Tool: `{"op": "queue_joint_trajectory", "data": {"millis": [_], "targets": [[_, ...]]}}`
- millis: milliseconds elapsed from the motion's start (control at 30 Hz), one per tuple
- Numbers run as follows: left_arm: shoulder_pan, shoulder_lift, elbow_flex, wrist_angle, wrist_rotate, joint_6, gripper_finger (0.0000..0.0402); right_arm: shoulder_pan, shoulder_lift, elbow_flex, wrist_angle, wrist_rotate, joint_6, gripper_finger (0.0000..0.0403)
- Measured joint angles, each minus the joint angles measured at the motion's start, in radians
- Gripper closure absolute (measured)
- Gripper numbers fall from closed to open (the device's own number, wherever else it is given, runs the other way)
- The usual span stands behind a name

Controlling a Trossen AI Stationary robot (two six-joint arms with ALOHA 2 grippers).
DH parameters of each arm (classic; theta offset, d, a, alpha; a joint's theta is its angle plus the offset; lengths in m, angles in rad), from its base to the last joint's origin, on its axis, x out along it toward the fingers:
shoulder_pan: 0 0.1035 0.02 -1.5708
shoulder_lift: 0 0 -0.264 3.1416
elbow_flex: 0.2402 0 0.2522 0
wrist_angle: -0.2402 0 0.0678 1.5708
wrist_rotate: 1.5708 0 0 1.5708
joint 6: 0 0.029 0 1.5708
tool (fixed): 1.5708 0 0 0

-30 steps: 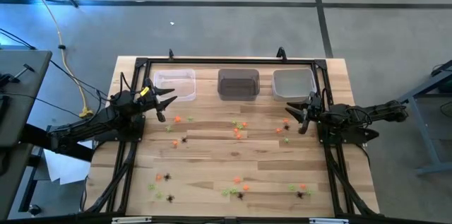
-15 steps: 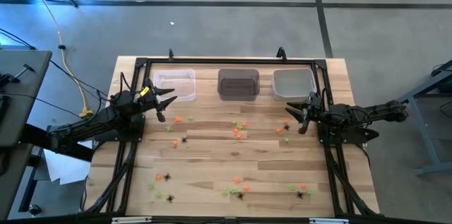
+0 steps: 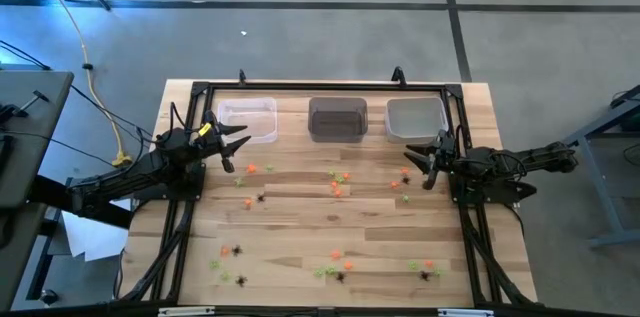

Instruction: Sort Halloween decoration

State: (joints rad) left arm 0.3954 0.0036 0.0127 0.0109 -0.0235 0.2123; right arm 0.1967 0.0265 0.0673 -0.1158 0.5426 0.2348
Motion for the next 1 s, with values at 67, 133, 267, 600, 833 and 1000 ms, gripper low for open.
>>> {"op": "queue_joint_trajectory", "data": {"millis": [67,133,267,600,833,1000], "targets": [[0.0,0.0,0.0,0.0,0.0,0.0,0.0271,0.0,0.0,0.0,0.0,0.006,0.0,0.0284],[0.0,0.0,0.0,0.0,0.0,0.0,0.0271,0.0,0.0,0.0,0.0,0.013,0.0,0.0284],[0.0,0.0,0.0,0.0,0.0,0.0,0.0271,0.0,0.0,0.0,0.0,0.015,0.0,0.0284],[0.0,0.0,0.0,0.0,0.0,0.0,0.0271,0.0,0.0,0.0,0.001,0.006,0.063,0.0284],[0.0,0.0,0.0,0.0,0.0,0.0,0.0271,0.0,0.0,0.0,0.038,0.054,0.143,0.0284],[0.0,0.0,0.0,0.0,0.0,0.0,0.0271,0.0,0.0,0.0,0.039,0.014,0.218,0.0284]]}}
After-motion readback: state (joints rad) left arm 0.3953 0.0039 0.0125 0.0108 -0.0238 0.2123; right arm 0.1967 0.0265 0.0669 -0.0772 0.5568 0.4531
